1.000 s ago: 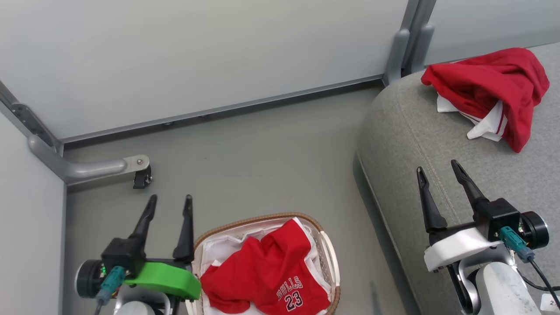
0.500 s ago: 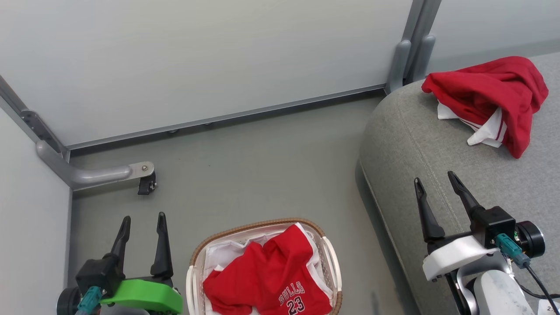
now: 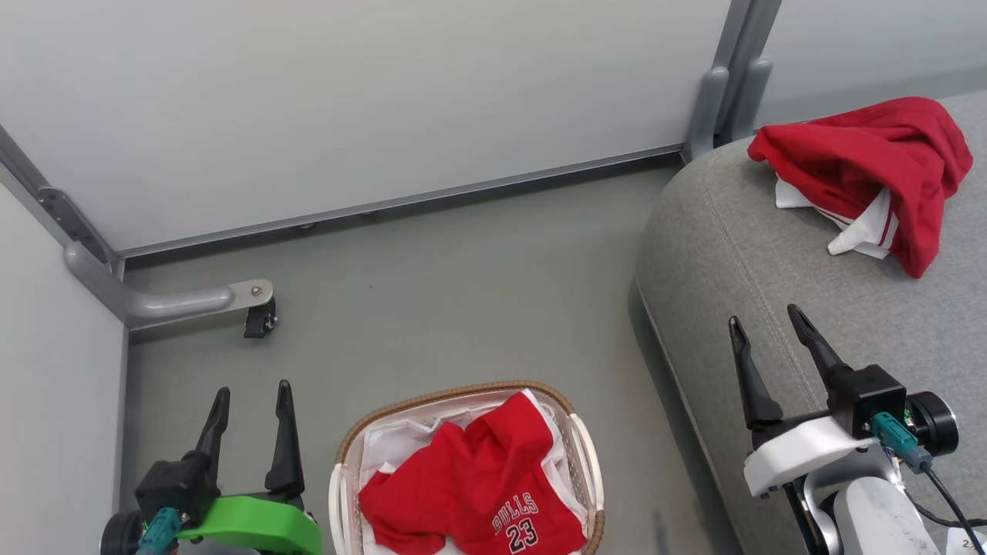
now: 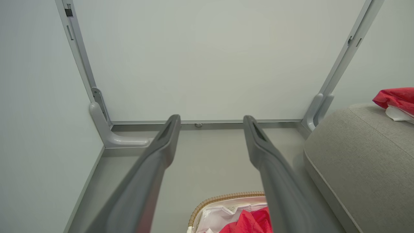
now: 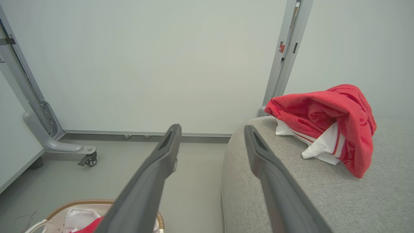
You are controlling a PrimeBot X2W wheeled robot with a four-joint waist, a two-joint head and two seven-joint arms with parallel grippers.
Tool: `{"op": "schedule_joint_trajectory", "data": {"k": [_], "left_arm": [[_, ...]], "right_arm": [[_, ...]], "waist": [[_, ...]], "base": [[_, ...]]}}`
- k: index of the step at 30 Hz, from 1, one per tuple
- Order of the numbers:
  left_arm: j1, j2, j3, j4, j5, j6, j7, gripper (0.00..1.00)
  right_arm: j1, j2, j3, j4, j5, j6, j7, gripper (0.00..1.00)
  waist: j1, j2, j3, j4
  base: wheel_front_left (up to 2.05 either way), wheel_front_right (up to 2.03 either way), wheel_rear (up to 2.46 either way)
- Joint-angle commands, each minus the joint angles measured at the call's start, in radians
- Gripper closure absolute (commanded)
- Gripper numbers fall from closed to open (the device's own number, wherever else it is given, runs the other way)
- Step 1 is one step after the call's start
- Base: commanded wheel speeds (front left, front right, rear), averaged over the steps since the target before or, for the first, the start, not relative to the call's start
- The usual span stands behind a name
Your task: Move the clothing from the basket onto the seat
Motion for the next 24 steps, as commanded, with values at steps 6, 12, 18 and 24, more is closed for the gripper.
{"op": "schedule_joint_trajectory", "data": {"k": [6,12,18,24], "left_arm": [[-0.033,-0.002,-0.033,0.024,0.025,-0.01,-0.001,0.0],[-0.13,-0.002,-0.117,0.121,0.075,-0.015,-0.001,0.0],[-0.276,-0.001,-0.253,0.315,0.131,-0.016,-0.001,0.0],[-0.447,0.009,-0.407,0.527,0.156,-0.015,0.0,0.0]], "right_arm": [[-0.022,-0.003,0.0,-0.006,0.009,-0.001,-0.002,0.0],[-0.072,-0.003,0.011,-0.023,0.016,-0.001,-0.002,0.0],[-0.139,-0.003,0.025,-0.043,0.031,-0.001,-0.002,0.0],[-0.209,-0.003,0.046,-0.07,0.067,-0.001,-0.002,0.0]], "waist": [[0.0001,0.0,0.046,-0.004],[0.0001,0.0,0.154,-0.033],[0.0001,0.0,0.294,-0.083],[0.0001,0.0,0.439,-0.153]], "base": [[0.0,0.0,0.0],[0.0,0.0,0.0],[0.0,0.0,0.0],[0.0,0.0,0.0]]}}
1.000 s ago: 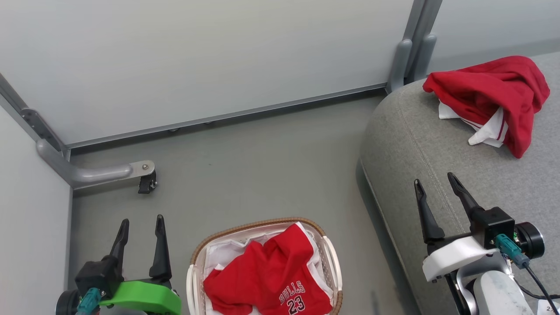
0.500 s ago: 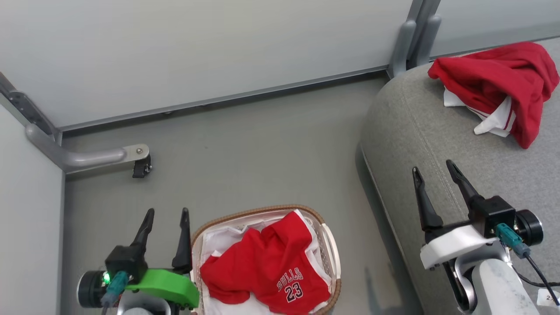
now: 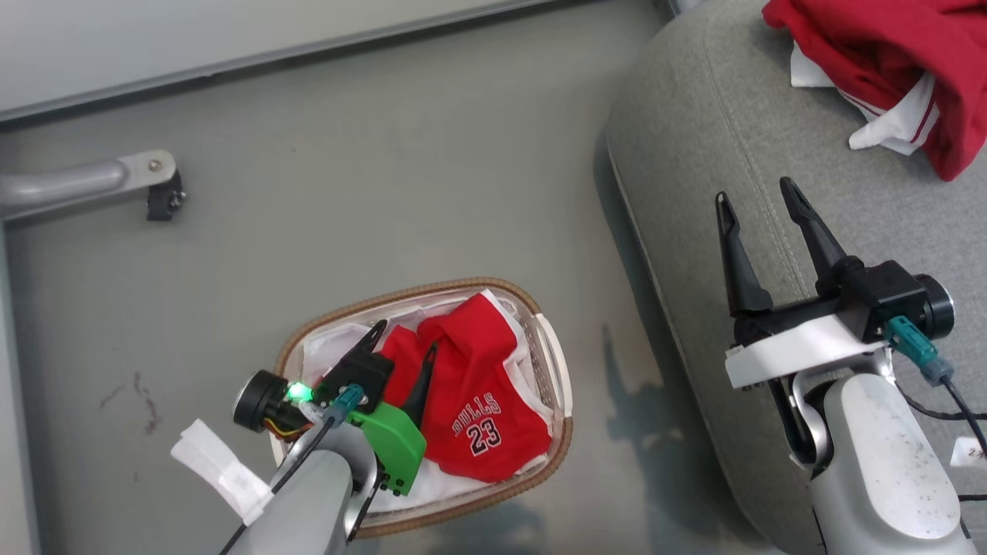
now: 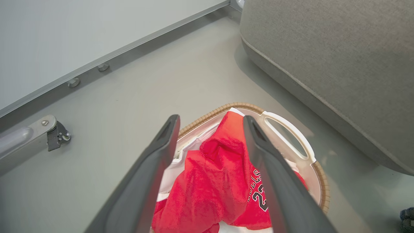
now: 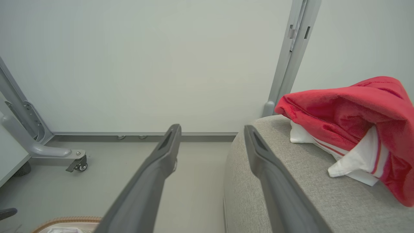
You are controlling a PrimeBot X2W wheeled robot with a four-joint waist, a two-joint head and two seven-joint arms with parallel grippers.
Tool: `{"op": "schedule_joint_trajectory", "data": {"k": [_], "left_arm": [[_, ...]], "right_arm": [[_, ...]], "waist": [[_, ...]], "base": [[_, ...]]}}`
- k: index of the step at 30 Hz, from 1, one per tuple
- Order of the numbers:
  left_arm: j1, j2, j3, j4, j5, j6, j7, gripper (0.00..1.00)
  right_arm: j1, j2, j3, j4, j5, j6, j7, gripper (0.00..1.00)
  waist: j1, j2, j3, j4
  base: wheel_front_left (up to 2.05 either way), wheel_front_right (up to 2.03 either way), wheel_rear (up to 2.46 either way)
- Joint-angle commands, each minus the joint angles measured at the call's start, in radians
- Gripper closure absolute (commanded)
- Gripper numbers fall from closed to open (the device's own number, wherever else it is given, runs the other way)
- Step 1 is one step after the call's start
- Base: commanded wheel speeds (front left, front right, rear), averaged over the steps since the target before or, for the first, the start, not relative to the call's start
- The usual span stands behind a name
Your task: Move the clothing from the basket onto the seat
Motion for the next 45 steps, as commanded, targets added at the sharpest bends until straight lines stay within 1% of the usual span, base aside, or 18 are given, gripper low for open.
{"op": "schedule_joint_trajectory", "data": {"k": [1,8,12,18,20,25,31,32,34,35,40,45], "left_arm": [[-0.043,0.013,-0.022,0.031,0.01,-0.002,0.0,0.0],[-0.172,0.023,-0.153,0.202,0.006,-0.003,0.005,0.0],[-0.22,0.032,-0.186,0.274,-0.006,-0.002,0.006,0.0],[-0.279,0.057,-0.197,0.356,-0.014,-0.001,0.004,0.0],[-0.3,0.063,-0.194,0.376,-0.017,0.007,0.003,0.0],[-0.352,0.075,-0.185,0.408,-0.029,0.019,0.001,0.0],[-0.405,0.077,-0.181,0.437,-0.042,0.029,0.0,0.0],[-0.412,0.076,-0.177,0.441,-0.046,0.031,0.0,0.15],[-0.418,0.074,-0.178,0.447,-0.05,0.03,-0.001,0.9],[-0.422,0.073,-0.18,0.449,-0.052,0.03,0.0,1.0],[-0.408,0.062,-0.179,0.427,-0.066,0.023,-0.001,1.0],[-0.349,0.08,-0.167,0.329,-0.082,0.018,-0.001,1.0]], "right_arm": [[-0.022,-0.002,0.005,-0.008,0.014,-0.001,-0.002,0.0],[-0.077,-0.002,0.032,-0.061,0.056,-0.001,-0.002,0.0],[-0.101,-0.002,0.043,-0.092,0.079,-0.001,-0.002,0.0],[-0.122,-0.002,0.059,-0.132,0.114,-0.001,-0.002,0.0],[-0.129,-0.002,0.064,-0.143,0.125,-0.001,-0.002,0.0],[-0.14,-0.002,0.074,-0.161,0.146,-0.001,-0.002,0.0],[-0.151,-0.002,0.081,-0.171,0.159,-0.001,-0.002,0.0],[-0.152,-0.002,0.081,-0.171,0.16,-0.001,-0.002,0.0],[-0.153,-0.002,0.082,-0.171,0.161,-0.001,-0.002,0.0],[-0.154,-0.002,0.081,-0.17,0.161,-0.001,-0.002,0.0],[-0.157,-0.002,0.074,-0.157,0.158,-0.001,-0.002,0.0],[-0.16,-0.002,0.073,-0.142,0.149,-0.001,-0.002,0.0]], "waist": [[0.0,0.0,0.154,-0.096],[0.0,0.0,0.283,-0.174],[0.0,0.0,0.34,-0.209],[0.0,0.0,0.406,-0.25],[0.0,0.0,0.426,-0.259],[0.0,0.0,0.464,-0.278],[0.0,0.0,0.497,-0.291],[0.0,0.0,0.5,-0.292],[0.0,0.0,0.505,-0.292],[0.0,0.0,0.506,-0.291],[0.0,0.0,0.496,-0.267],[0.0,0.0,0.459,-0.23]], "base": [[0.0,0.0,0.0],[0.0,0.0,0.0],[0.0,0.0,0.0],[0.0,0.0,0.0],[0.0,0.0,0.0],[0.0,0.0,0.0],[0.0,0.0,0.0],[0.0,0.0,0.0],[0.0,0.0,0.0],[0.0,0.0,0.0],[0.0,0.0,0.0],[0.0,0.0,0.0]]}}
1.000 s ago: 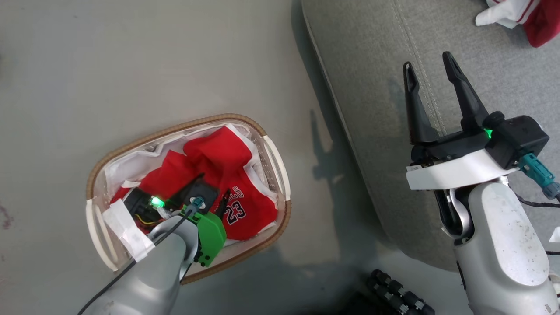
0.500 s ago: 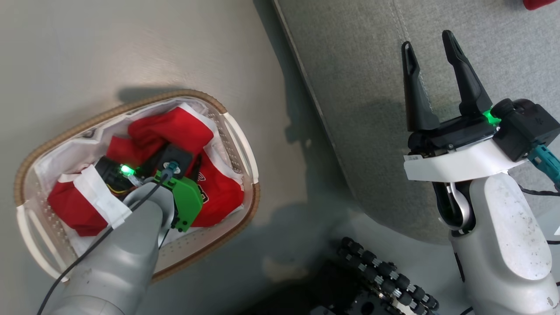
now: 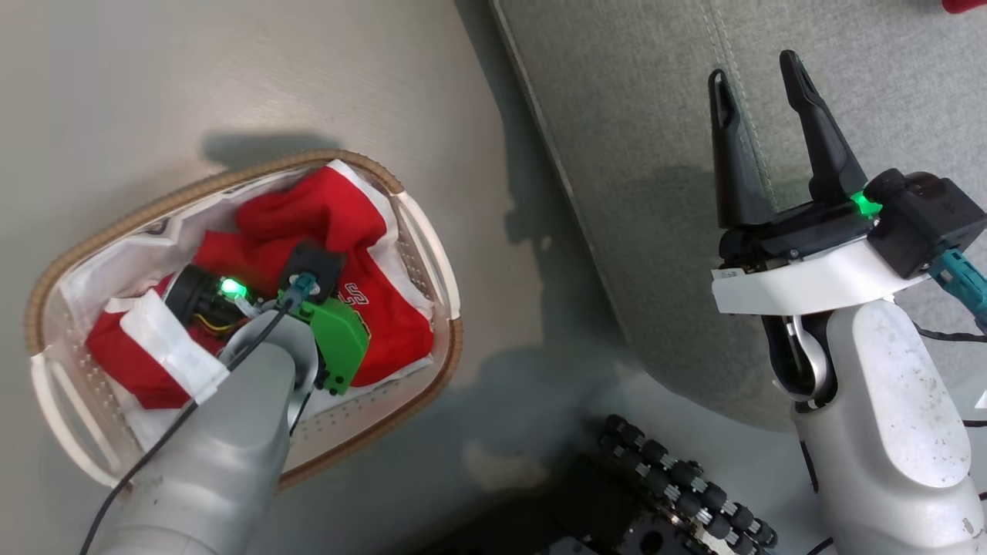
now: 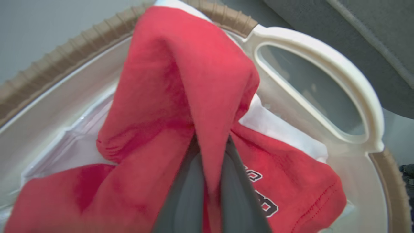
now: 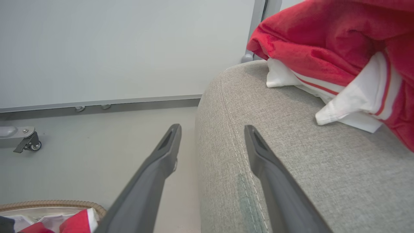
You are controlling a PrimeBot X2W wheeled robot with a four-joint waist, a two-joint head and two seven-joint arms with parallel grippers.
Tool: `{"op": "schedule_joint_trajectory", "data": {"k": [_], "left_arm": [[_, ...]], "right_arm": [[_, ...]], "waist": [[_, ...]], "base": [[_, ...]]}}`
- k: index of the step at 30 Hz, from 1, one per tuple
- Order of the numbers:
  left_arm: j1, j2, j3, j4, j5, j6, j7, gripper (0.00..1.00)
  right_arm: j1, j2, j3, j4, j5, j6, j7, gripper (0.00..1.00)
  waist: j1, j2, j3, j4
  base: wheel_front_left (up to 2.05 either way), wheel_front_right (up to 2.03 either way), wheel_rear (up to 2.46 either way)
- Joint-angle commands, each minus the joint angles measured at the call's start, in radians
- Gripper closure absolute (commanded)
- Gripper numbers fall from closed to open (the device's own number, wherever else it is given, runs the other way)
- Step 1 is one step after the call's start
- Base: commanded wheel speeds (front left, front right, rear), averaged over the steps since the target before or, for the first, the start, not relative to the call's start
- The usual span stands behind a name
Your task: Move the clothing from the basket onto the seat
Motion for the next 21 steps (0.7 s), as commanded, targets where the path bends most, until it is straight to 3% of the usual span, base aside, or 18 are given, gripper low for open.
{"op": "schedule_joint_trajectory", "data": {"k": [1,11,21], "left_arm": [[0.027,0.017,0.007,-0.026,-0.004,-0.004,-0.003,1.0],[0.188,0.05,0.04,-0.277,-0.024,0.002,-0.002,1.0],[0.299,0.082,0.051,-0.543,-0.016,-0.011,-0.002,1.0]], "right_arm": [[-0.01,-0.003,-0.004,0.008,-0.009,-0.001,-0.002,0.0],[0.036,-0.003,-0.039,0.085,-0.079,-0.001,-0.002,0.0],[0.151,-0.004,-0.093,0.159,-0.177,-0.001,-0.002,0.0]], "waist": [[-0.0001,-0.0001,-0.034,0.031],[-0.0001,-0.0001,-0.197,0.123],[-0.0001,-0.0001,-0.472,0.233]], "base": [[0.0,0.0,0.0],[0.0,0.0,0.0],[0.0,0.0,0.0]]}}
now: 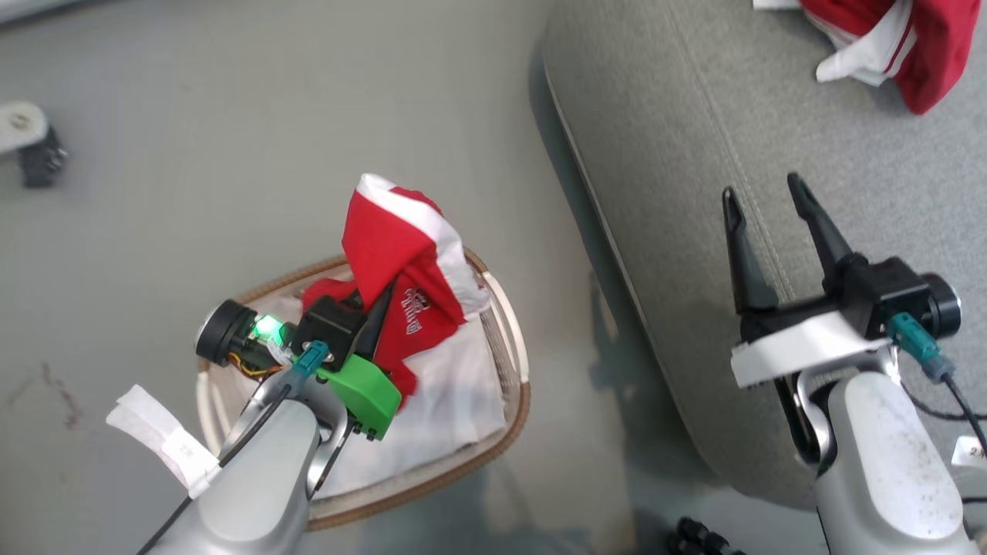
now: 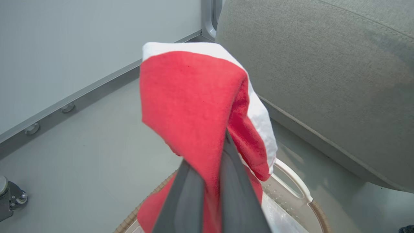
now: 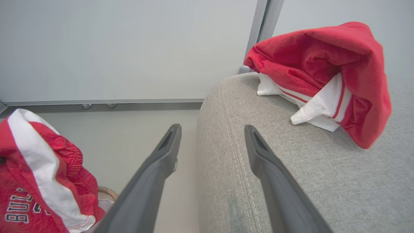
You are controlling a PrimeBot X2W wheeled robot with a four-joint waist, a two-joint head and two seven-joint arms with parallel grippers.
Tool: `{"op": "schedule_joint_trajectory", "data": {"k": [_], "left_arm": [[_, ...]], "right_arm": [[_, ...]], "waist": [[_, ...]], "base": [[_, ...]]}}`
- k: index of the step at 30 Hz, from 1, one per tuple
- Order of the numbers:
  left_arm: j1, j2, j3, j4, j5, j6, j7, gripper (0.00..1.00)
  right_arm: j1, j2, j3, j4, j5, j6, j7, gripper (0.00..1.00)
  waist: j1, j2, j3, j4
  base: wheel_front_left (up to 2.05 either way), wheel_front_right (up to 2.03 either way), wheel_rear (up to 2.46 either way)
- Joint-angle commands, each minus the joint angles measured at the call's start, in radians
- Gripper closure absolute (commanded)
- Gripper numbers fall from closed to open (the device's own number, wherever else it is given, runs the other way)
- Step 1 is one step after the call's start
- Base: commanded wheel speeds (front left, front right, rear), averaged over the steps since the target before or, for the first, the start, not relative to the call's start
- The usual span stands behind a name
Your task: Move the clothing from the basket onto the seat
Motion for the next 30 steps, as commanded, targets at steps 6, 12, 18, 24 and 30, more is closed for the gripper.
{"op": "schedule_joint_trajectory", "data": {"k": [6,12,18,24,30], "left_arm": [[-0.024,0.051,-0.02,-0.089,0.019,-0.011,-0.001,1.0],[-0.082,0.102,-0.049,-0.12,0.043,-0.015,0.0,1.0],[-0.169,0.137,-0.099,-0.166,0.046,-0.016,0.019,1.0],[-0.272,0.179,-0.165,-0.235,0.011,-0.016,0.057,1.0],[-0.357,0.195,-0.204,-0.283,-0.012,-0.015,0.081,1.0]], "right_arm": [[0.082,-0.005,0.007,0.041,-0.029,-0.001,-0.002,0.0],[0.122,-0.005,0.033,0.061,-0.025,-0.001,-0.002,0.0],[0.153,-0.004,0.072,0.081,-0.027,-0.001,-0.002,0.0],[0.169,-0.004,0.115,0.089,-0.023,-0.001,-0.002,0.0],[0.162,-0.004,0.159,0.092,-0.012,-0.001,-0.002,0.0]], "waist": [[0.0,0.0,-0.286,0.12],[0.0,0.0,-0.391,0.123],[0.0,0.0,-0.475,0.132],[0.0,0.0,-0.522,0.141],[0.0,0.0,-0.538,0.151]], "base": [[0.0,0.0,0.0],[0.0,0.0,0.0],[0.0,0.0,0.0],[0.0,0.0,0.0],[0.0,0.0,0.0]]}}
